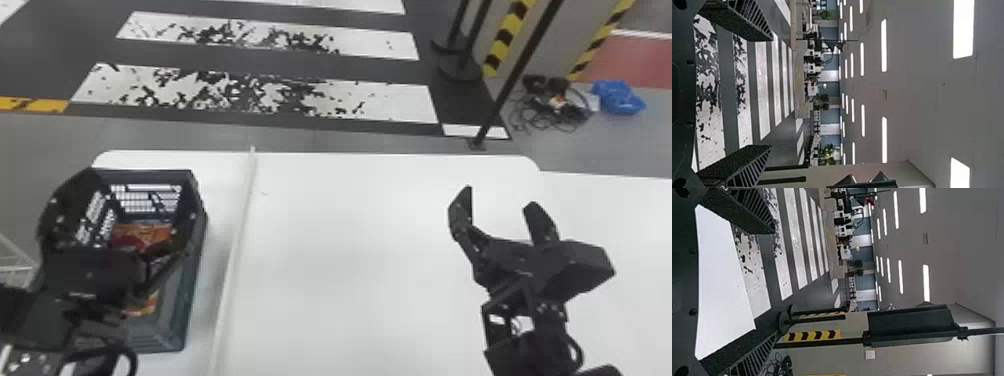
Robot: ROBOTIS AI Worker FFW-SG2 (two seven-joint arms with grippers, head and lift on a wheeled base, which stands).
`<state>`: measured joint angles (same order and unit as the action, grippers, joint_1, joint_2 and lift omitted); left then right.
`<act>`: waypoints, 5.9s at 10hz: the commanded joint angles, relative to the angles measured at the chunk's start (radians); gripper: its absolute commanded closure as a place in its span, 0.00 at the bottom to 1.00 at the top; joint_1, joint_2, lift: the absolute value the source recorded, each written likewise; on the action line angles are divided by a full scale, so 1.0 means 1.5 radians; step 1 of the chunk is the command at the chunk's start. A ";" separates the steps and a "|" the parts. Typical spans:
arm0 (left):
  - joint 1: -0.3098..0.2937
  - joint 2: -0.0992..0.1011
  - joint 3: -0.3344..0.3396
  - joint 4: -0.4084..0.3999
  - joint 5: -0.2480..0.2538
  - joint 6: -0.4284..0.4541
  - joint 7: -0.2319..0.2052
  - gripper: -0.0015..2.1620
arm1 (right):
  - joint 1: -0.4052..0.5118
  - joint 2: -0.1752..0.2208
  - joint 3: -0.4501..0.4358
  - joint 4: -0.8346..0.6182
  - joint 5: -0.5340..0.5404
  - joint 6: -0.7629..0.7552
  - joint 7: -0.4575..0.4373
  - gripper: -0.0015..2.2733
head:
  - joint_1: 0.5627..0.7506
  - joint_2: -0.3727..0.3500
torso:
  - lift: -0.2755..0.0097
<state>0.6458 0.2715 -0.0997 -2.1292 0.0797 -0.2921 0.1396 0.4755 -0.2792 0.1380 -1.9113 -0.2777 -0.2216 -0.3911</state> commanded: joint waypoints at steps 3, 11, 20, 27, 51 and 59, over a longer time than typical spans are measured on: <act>0.000 0.000 0.000 0.000 0.000 0.000 0.000 0.00 | 0.000 0.000 0.000 0.000 0.000 0.000 0.000 0.00 | 0.70 0.38 | 0.86; 0.000 0.000 0.000 0.000 0.000 0.000 0.000 0.00 | 0.000 0.000 0.000 0.000 0.000 0.000 0.000 0.00 | 0.70 0.38 | 0.86; 0.000 0.000 0.000 0.000 0.000 0.000 0.000 0.00 | 0.000 0.000 0.000 0.000 0.000 0.000 0.000 0.00 | 0.70 0.38 | 0.86; 0.000 0.000 0.000 0.000 0.000 0.000 0.000 0.00 | 0.000 0.000 0.000 0.000 0.000 0.000 0.000 0.00 | 0.70 0.38 | 0.86; 0.000 0.000 0.000 0.000 0.000 0.000 0.000 0.00 | 0.000 0.000 0.000 0.000 0.000 0.000 0.000 0.00 | 0.70 0.38 | 0.86; 0.000 0.000 0.000 0.000 0.000 0.000 0.000 0.00 | 0.000 0.000 0.000 0.000 0.000 0.000 0.000 0.00 | 0.70 0.38 | 0.86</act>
<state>0.6458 0.2715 -0.0997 -2.1292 0.0797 -0.2921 0.1396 0.4755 -0.2792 0.1380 -1.9113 -0.2777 -0.2216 -0.3911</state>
